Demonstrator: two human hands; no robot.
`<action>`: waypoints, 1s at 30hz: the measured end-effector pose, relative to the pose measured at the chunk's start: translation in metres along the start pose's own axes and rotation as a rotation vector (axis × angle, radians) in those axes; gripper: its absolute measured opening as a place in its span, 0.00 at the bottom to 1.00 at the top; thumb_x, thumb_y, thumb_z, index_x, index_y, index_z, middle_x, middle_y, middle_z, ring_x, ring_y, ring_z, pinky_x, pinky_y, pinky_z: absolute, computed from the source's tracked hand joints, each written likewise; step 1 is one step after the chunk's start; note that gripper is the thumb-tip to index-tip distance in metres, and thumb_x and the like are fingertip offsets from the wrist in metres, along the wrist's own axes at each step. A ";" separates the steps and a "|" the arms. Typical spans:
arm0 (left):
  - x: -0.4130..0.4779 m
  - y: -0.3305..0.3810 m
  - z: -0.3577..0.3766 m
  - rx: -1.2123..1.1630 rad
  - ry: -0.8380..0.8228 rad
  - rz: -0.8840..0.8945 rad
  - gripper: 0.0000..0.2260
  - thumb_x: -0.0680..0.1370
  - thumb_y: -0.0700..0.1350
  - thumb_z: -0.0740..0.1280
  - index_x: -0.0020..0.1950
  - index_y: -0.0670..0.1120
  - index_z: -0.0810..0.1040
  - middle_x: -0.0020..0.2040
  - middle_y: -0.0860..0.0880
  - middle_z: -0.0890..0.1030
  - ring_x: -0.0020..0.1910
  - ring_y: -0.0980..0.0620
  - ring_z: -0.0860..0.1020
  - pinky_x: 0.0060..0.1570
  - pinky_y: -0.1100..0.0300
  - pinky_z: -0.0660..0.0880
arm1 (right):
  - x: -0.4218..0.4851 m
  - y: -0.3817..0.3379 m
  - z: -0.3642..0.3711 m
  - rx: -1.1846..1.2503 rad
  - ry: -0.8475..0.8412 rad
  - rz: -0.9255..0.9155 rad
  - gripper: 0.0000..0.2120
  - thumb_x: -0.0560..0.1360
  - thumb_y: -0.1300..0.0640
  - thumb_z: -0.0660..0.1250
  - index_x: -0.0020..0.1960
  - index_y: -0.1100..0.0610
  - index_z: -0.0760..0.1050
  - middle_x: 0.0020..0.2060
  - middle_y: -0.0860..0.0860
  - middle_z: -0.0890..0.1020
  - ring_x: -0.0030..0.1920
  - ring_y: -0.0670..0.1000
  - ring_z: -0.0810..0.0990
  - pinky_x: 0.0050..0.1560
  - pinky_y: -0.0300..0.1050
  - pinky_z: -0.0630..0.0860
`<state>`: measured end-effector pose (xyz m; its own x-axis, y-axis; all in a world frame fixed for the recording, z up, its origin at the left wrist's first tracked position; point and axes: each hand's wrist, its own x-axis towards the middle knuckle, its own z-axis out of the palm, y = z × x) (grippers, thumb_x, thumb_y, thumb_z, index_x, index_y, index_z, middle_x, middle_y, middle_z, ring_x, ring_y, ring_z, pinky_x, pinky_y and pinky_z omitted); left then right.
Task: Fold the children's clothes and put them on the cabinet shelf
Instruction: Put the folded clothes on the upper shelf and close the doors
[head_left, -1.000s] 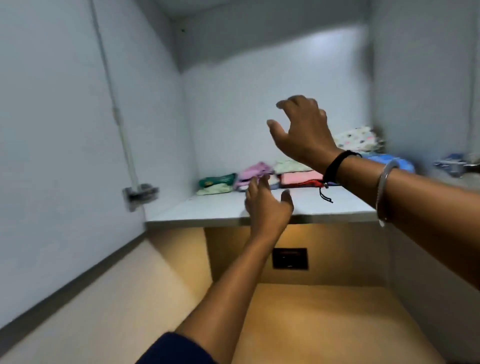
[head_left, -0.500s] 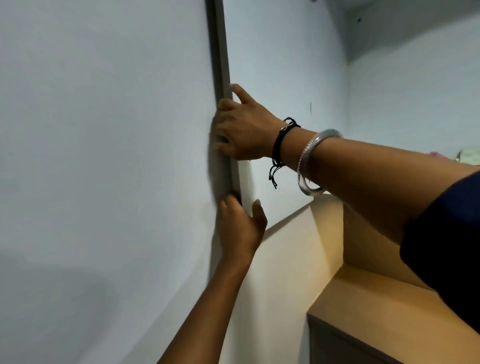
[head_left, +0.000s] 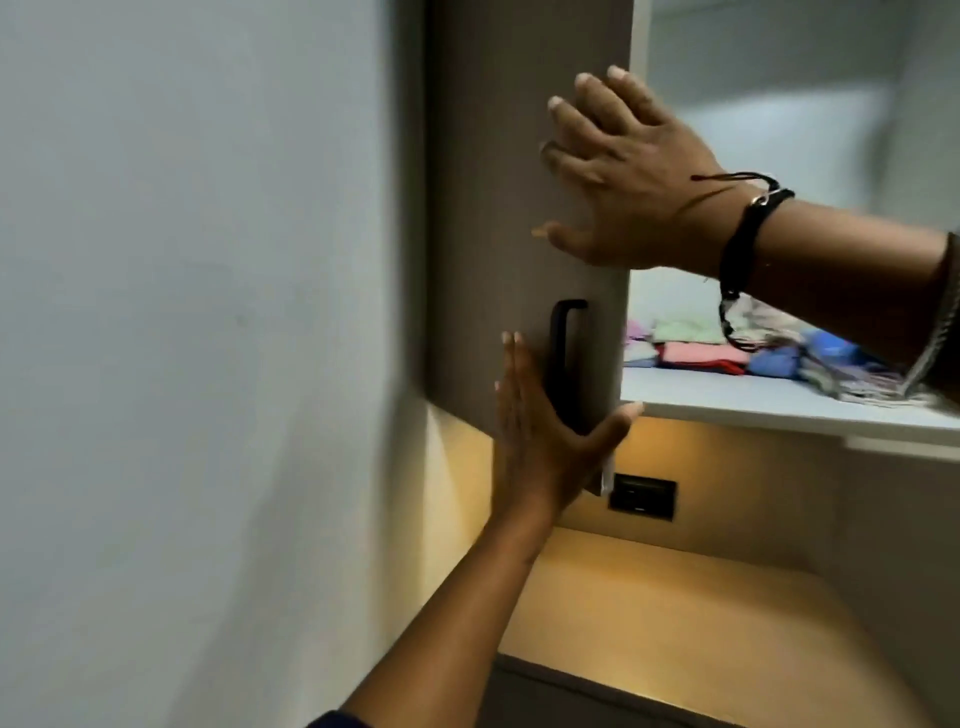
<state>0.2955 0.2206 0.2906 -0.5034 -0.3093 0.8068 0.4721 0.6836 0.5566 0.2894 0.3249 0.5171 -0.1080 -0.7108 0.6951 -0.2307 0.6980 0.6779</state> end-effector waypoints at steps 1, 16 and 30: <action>0.006 -0.002 0.026 0.032 -0.027 0.017 0.53 0.67 0.72 0.67 0.78 0.58 0.37 0.81 0.56 0.40 0.79 0.56 0.43 0.77 0.42 0.48 | -0.010 0.016 0.015 -0.009 -0.042 0.063 0.40 0.74 0.31 0.48 0.74 0.59 0.63 0.76 0.61 0.59 0.77 0.62 0.52 0.77 0.60 0.47; 0.070 -0.059 0.191 0.520 0.061 0.056 0.49 0.68 0.78 0.48 0.80 0.50 0.40 0.81 0.43 0.42 0.79 0.42 0.41 0.75 0.46 0.36 | -0.043 0.090 0.199 0.121 -0.045 0.226 0.40 0.75 0.29 0.42 0.79 0.52 0.47 0.79 0.58 0.49 0.78 0.64 0.46 0.76 0.64 0.44; 0.054 -0.039 0.151 0.270 -0.054 -0.002 0.33 0.78 0.66 0.47 0.78 0.50 0.58 0.80 0.47 0.56 0.79 0.48 0.52 0.77 0.42 0.47 | -0.107 0.079 0.137 0.184 -0.253 0.280 0.33 0.76 0.36 0.55 0.75 0.53 0.60 0.76 0.59 0.58 0.74 0.62 0.59 0.74 0.63 0.53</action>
<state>0.1411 0.2771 0.2825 -0.5457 -0.2803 0.7898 0.2643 0.8367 0.4796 0.1500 0.4441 0.4637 -0.4195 -0.5111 0.7502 -0.3252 0.8562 0.4014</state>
